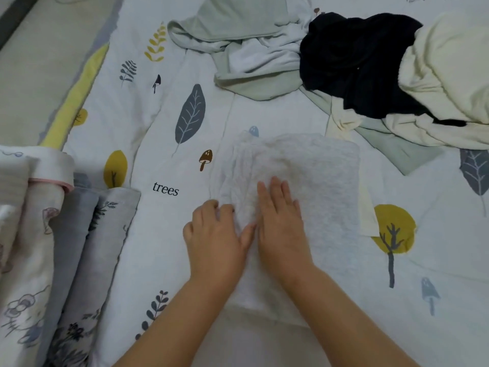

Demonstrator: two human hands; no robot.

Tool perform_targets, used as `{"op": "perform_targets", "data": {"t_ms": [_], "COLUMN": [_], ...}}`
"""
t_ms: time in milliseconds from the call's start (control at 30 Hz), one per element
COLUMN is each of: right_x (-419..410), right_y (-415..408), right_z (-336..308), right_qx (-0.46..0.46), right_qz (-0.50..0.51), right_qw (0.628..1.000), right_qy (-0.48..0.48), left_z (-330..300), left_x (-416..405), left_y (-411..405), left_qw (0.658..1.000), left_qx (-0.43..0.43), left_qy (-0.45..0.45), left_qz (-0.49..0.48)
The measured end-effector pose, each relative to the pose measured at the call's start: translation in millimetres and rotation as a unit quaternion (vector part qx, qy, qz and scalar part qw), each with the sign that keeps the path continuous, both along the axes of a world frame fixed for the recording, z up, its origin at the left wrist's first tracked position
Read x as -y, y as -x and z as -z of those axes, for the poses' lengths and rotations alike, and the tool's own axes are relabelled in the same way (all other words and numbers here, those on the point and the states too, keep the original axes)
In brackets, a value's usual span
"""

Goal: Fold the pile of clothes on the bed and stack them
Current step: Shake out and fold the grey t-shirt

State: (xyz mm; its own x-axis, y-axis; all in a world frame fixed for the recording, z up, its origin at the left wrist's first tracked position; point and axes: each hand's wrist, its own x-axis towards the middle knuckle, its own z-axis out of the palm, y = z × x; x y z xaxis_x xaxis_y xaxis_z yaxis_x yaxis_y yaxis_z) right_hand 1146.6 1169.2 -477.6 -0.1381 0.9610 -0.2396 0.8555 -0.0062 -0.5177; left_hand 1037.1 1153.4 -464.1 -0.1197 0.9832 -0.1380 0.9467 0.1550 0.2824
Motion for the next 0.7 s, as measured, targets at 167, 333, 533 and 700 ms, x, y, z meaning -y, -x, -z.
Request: {"op": "perform_targets", "data": {"t_ms": [167, 333, 533, 700], "right_x": [25.8, 31.0, 1.0, 26.7], "right_y": [-52.3, -106.2, -80.6, -104.5], "right_z": [-2.1, -5.1, 12.0, 22.1], "right_qx": [0.13, 0.088, 0.141, 0.21], "right_qz": [0.091, 0.144, 0.012, -0.059], "right_qw": [0.987, 0.986, 0.989, 0.976], "right_qy": [-0.026, -0.007, -0.047, 0.026], "left_z": [14.8, -0.8, 17.8, 25.1], "left_x": [-13.5, -19.6, -32.7, -1.9], "left_y": [20.9, 14.8, -8.6, 44.3], "left_qw": [0.998, 0.995, 0.945, 0.955], "left_qx": [-0.036, -0.042, -0.116, -0.116], "left_qy": [0.048, -0.092, -0.016, 0.046], "left_qz": [-0.036, 0.018, 0.306, 0.27]}}
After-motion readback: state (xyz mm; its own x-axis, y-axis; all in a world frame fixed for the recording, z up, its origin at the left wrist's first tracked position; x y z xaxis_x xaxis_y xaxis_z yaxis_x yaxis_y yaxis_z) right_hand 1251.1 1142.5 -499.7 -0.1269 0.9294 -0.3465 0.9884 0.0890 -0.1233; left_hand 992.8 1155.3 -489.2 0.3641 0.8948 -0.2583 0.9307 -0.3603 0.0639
